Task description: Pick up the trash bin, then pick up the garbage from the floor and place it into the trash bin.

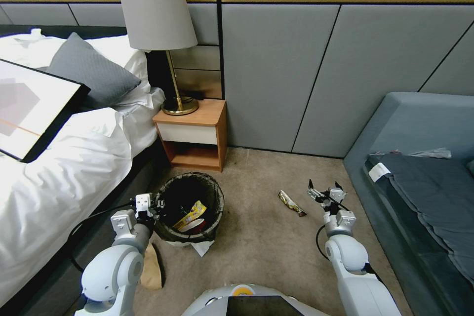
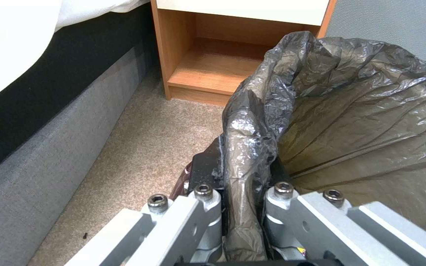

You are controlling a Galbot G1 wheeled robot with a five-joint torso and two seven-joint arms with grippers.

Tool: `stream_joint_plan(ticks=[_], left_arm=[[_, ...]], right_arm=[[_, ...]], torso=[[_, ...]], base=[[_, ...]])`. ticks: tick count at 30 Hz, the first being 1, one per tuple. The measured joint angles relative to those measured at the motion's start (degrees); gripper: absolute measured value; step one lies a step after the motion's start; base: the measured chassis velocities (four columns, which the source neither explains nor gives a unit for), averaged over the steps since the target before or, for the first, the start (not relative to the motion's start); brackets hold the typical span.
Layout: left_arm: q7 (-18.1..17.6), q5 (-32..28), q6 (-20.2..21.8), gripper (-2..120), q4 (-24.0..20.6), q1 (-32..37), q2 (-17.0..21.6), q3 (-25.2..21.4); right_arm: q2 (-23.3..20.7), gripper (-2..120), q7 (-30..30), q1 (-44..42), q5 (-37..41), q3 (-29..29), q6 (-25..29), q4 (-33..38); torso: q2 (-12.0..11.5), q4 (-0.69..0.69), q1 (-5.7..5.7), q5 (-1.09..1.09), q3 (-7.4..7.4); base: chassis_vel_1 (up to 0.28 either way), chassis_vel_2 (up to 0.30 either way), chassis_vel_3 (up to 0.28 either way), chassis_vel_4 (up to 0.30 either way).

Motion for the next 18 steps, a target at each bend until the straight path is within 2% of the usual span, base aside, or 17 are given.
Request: stream_joint_plan(ticks=[18], left_arm=[[0.0,0.0,0.0,4,0.0,0.0,0.0,0.0]], right_arm=[[0.0,100,0.0,0.0,0.0,0.0,0.0,0.0]], torso=[[0.0,0.0,0.0,0.0,0.0]], base=[[0.0,0.0,0.0,0.0]])
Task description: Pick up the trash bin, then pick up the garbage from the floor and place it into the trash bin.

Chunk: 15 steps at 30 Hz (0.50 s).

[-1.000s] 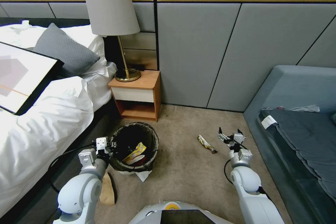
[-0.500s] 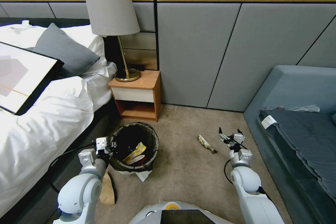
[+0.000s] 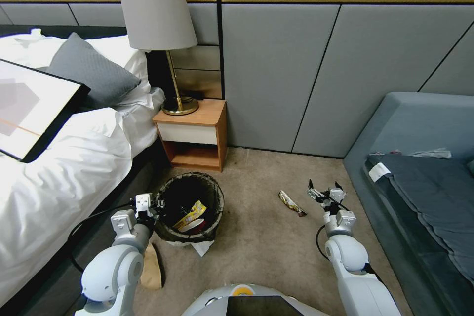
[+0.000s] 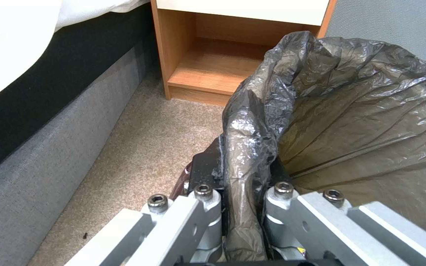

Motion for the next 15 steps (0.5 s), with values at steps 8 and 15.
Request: stream_joint_plan(ticks=[8,15], left_arm=[[0.0,0.0,0.0,4,0.0,0.0,0.0,0.0],[0.0,0.0,0.0,4,0.0,0.0,0.0,0.0]], right_arm=[[0.0,100,0.0,0.0,0.0,0.0,0.0,0.0],[0.0,100,0.0,0.0,0.0,0.0,0.0,0.0]], torso=[[0.0,0.0,0.0,0.0,0.0],[0.0,0.0,0.0,0.0,0.0]], base=[[0.0,0.0,0.0,0.0],[0.0,0.0,0.0,0.0]])
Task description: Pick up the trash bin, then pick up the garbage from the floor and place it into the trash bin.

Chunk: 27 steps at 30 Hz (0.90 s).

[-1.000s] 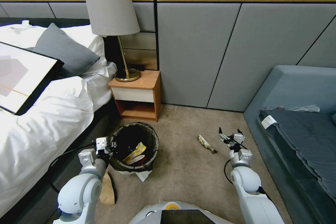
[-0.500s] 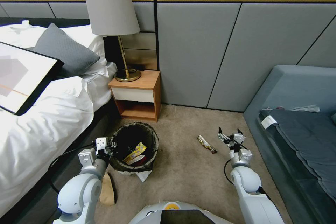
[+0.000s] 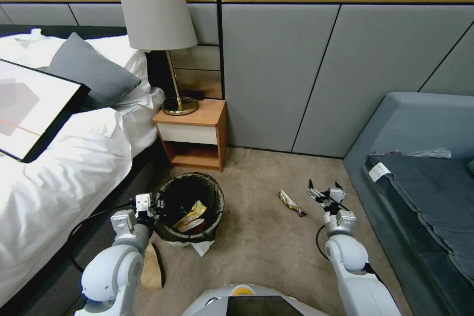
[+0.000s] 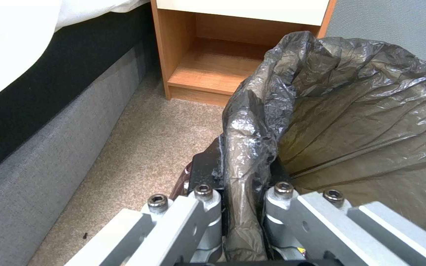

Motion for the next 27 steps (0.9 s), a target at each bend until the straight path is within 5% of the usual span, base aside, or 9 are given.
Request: stream_joint_plan(ticks=[6,17,27], left_arm=[[-5.5,-2.8,1.1,4,-3.7,0.2,1.2,-0.9],[-5.6,-3.7,1.2,4,-5.0,0.7,1.3,-1.1],[-5.5,-4.0,1.2,4,-6.4,1.2,1.4,-1.2]], right_arm=[[-3.0,100,1.4,0.1,4.0,-0.2,-2.6,2.6],[-15.7,100,8.0,0.9,21.0,-1.3,-14.0,13.8],[-16.4,100,8.5,1.0,22.2,-1.5,-14.9,14.3]], torso=[[0.0,0.0,0.0,0.02,0.0],[0.0,0.02,0.0,-0.03,0.0],[0.0,-0.01,0.0,0.02,0.0]], base=[[0.0,0.0,0.0,0.0],[0.0,0.0,0.0,0.0],[0.0,0.0,0.0,0.0]])
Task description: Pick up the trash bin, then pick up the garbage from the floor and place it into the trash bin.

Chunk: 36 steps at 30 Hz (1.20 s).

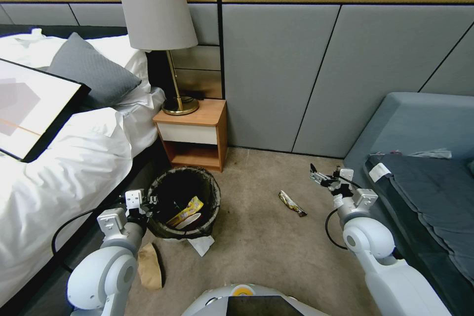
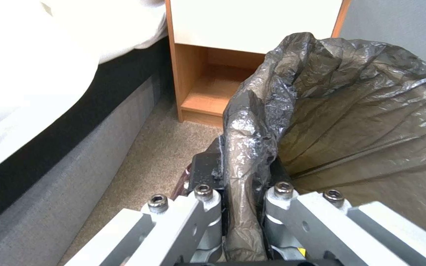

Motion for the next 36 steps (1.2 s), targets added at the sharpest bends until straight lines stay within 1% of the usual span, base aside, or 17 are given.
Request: stream_joint_plan(ticks=[4,5,7,8,10,12,13,14,16,17,18,20,24,25,28,34,36], left_arm=[[0.0,0.0,0.0,4,-0.8,0.5,-0.2,0.0],[0.0,0.0,0.0,4,-0.9,0.6,-0.4,0.1],[0.1,0.6,0.0,4,-1.1,0.9,-0.9,0.4],[0.1,0.6,0.0,4,-1.1,0.9,-0.9,0.4],[0.3,0.8,0.0,4,-1.3,1.2,-1.0,0.6],[0.3,1.0,0.0,4,-1.3,1.3,-1.0,0.6],[0.4,1.1,0.0,4,-1.4,1.3,-1.1,0.7],[0.5,1.3,0.0,4,-1.5,1.5,-1.1,0.7],[0.6,1.5,0.0,4,-1.5,1.6,-1.0,0.8],[0.6,1.6,0.0,4,-1.6,1.6,-1.0,0.8],[0.7,1.9,0.0,4,-1.6,1.9,-1.1,0.9],[0.7,1.9,0.0,4,-1.6,2.0,-1.1,1.0],[1.0,2.8,0.0,4,-1.7,2.4,-1.7,1.1],[1.0,2.8,0.0,4,-1.7,2.4,-1.7,1.1],[1.2,3.2,0.0,4,-1.7,2.6,-1.9,1.1],[1.2,3.6,0.0,4,-1.7,2.8,-2.2,1.2],[1.3,3.9,0.0,4,-1.7,2.9,-2.3,1.3]], right_arm=[[-0.5,100,0.3,0.8,1.0,-0.4,-0.9,0.1],[-0.8,100,0.5,1.2,1.5,-0.6,-1.3,-0.1],[-4.3,100,2.7,7.5,8.2,-3.9,-7.4,-2.5],[-4.3,100,2.7,7.5,8.2,-3.9,-7.4,-2.5],[-6.6,100,4.0,11.9,12.4,-6.0,-11.2,-4.0],[-6.7,100,4.1,12.7,12.5,-6.2,-11.3,-4.0],[-6.8,100,4.2,13.2,12.9,-6.6,-11.5,-4.3],[-7.2,100,4.5,15.2,14.4,-8.6,-12.7,-5.9],[-7.5,100,4.6,16.6,15.4,-9.8,-13.4,-6.9],[-7.7,100,4.8,17.6,16.1,-10.6,-13.9,-7.6],[-8.2,100,5.1,20.6,18.1,-13.3,-15.4,-9.8],[-8.4,100,5.3,21.6,18.8,-14.1,-15.9,-10.5],[-9.8,100,6.3,29.3,24.0,-20.9,-19.7,-16.0],[-9.8,100,6.3,29.3,24.0,-20.9,-19.7,-16.0],[-10.8,100,6.9,34.5,27.5,-25.3,-22.2,-19.6],[-11.5,100,7.4,38.3,30.0,-28.5,-24.0,-22.2],[-11.6,100,7.5,38.7,30.3,-28.9,-24.2,-22.6]], torso=[[0.0,0.01,0.0,0.0,0.0],[0.0,-0.03,0.0,-0.01,0.0],[0.0,0.02,0.0,-0.01,0.0],[0.0,0.02,0.0,-0.01,0.0],[0.0,0.06,0.0,-0.01,0.0],[0.0,0.05,0.01,-0.01,0.0],[0.0,0.01,0.0,-0.06,0.0],[0.0,-0.02,0.0,0.0,0.01],[0.0,0.0,0.0,0.05,0.0],[0.0,0.0,0.0,0.02,0.0],[0.0,0.01,0.0,-0.04,0.0],[0.0,0.02,0.0,-0.01,0.0],[0.0,0.02,0.0,0.0,0.0],[0.0,0.02,0.0,0.0,0.0],[0.0,0.01,0.0,-0.02,0.0],[0.0,0.03,0.0,-0.02,0.0],[0.0,0.0,0.0,-0.01,0.0]], base=[[0.0,0.0,0.0,0.0],[0.0,0.0,0.0,0.0],[0.0,0.0,0.0,0.0],[0.0,0.0,0.0,0.0],[0.0,0.0,0.0,0.0],[0.0,0.0,0.0,0.0],[0.0,0.0,0.0,0.0],[0.0,0.0,0.0,0.0],[0.0,0.0,0.0,0.0],[0.0,0.0,0.0,0.0],[0.0,0.0,0.0,0.0],[0.0,0.0,0.0,0.0],[0.0,0.0,0.0,0.0],[0.0,0.0,0.0,0.0],[0.0,0.0,0.0,0.0],[0.0,0.0,0.0,0.0],[0.0,0.0,0.0,0.0]])
